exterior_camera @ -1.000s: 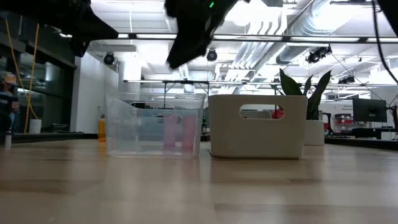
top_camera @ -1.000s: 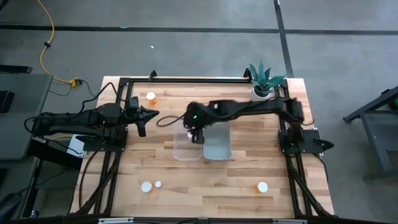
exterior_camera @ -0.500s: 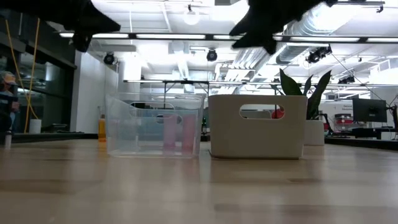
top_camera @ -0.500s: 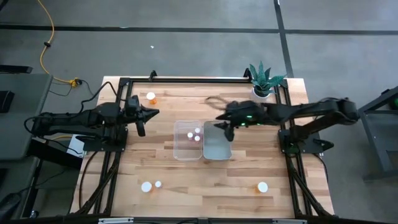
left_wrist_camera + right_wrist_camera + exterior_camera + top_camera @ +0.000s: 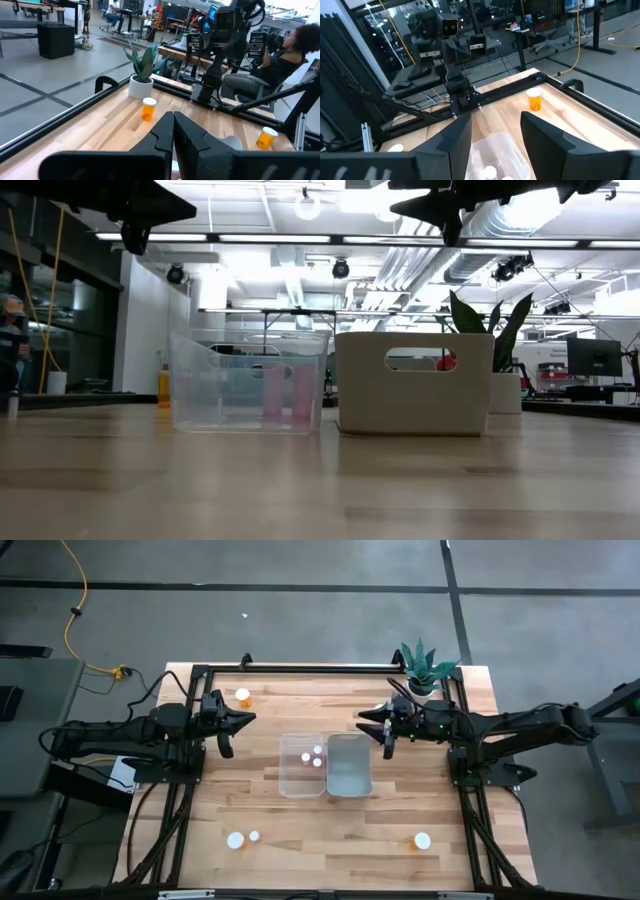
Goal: Pick and place medicine bottles into bin by pill shape (circle, oval)
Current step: Put the large orange pill bottle into the gray bin
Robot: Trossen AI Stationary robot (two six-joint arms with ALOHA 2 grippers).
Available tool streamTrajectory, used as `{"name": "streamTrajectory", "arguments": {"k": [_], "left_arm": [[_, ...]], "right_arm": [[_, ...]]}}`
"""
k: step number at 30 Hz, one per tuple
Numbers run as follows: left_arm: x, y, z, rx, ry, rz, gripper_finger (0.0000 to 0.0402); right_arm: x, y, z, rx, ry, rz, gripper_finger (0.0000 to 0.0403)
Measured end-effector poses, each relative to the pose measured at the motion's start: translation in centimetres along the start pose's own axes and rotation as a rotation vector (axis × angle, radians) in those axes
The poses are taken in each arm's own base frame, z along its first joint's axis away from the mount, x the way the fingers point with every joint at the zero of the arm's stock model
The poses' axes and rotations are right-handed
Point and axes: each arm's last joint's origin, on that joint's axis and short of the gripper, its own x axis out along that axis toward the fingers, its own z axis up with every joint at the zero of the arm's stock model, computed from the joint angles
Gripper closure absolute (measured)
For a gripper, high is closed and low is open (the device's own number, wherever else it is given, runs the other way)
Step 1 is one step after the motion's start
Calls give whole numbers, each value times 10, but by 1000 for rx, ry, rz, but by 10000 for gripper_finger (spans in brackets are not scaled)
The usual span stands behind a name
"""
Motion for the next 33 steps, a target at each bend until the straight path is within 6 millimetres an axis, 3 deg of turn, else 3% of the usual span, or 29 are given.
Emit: {"name": "streamTrajectory", "arguments": {"k": [4, 8, 12, 16, 22, 33], "left_arm": [[0, 0, 0, 0, 0, 0, 401], [0, 0, 0, -3, 0, 0, 401], [0, 0, 0, -2, 1, 0, 401], [0, 0, 0, 0, 1, -1, 401], [0, -1, 0, 1, 11, -43, 401], [0, -1, 0, 1, 12, -45, 401]], "right_arm": [[2, -5, 6, -17, 64, -127, 240], [7, -13, 15, -46, 273, -317, 228], [15, -20, 16, -62, 477, -422, 195], [24, -31, 14, 39, 549, -543, 146], [27, -59, -4, 309, 621, -801, 92], [55, -96, -46, 527, 620, -1123, 86]]}}
